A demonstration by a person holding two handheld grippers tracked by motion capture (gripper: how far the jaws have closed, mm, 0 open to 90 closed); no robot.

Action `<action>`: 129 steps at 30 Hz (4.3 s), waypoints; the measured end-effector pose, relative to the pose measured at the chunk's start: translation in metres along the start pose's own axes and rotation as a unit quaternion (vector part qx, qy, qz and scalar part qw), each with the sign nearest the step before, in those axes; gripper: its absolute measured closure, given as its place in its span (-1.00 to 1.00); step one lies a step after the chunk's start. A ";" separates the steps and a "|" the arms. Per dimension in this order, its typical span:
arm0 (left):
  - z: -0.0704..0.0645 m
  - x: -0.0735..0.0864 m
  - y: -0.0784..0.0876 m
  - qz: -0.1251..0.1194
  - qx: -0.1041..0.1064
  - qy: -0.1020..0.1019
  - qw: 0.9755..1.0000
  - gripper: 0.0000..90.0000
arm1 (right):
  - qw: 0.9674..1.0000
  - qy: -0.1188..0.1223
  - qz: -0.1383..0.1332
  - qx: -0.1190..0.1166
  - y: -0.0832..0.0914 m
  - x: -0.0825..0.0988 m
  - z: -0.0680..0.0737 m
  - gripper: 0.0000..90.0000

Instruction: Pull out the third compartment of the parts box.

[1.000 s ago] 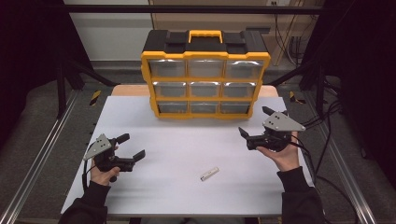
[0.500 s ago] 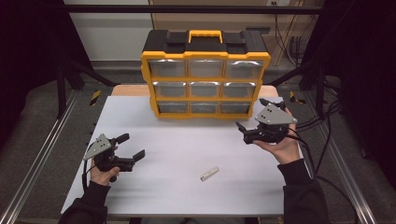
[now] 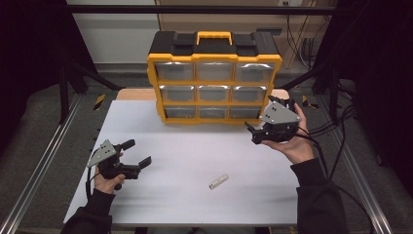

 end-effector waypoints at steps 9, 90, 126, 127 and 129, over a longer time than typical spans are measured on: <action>0.000 0.001 -0.001 0.002 0.000 -0.001 1.000 -0.96 | 0.999 0.034 0.017 0.012 -0.005 -0.007 -0.003 -0.95; 0.003 0.001 -0.001 0.006 -0.008 0.001 1.000 -0.95 | 0.956 0.262 0.045 0.126 -0.068 -0.051 -0.056 -0.93; 0.003 0.002 -0.001 0.006 -0.008 0.000 1.000 -0.95 | 0.922 0.346 0.048 0.169 -0.081 -0.045 -0.069 -0.56; 0.003 0.002 -0.001 0.006 -0.009 0.000 1.000 -0.95 | 0.921 0.347 0.049 0.170 -0.080 -0.045 -0.070 -0.54; 0.003 0.002 -0.001 0.006 -0.009 0.000 1.000 -0.95 | 0.920 0.349 0.048 0.173 -0.080 -0.046 -0.070 -0.50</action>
Point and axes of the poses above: each handheld gripper's, and its own axes: y roughly backward along the jaws, x roughly out of its underside, z roughly to its left, the point moved 10 cm from there along -y, roughly forward along the jaws, and after that the axes turned 9 degrees about z, right-handed, at the moved point
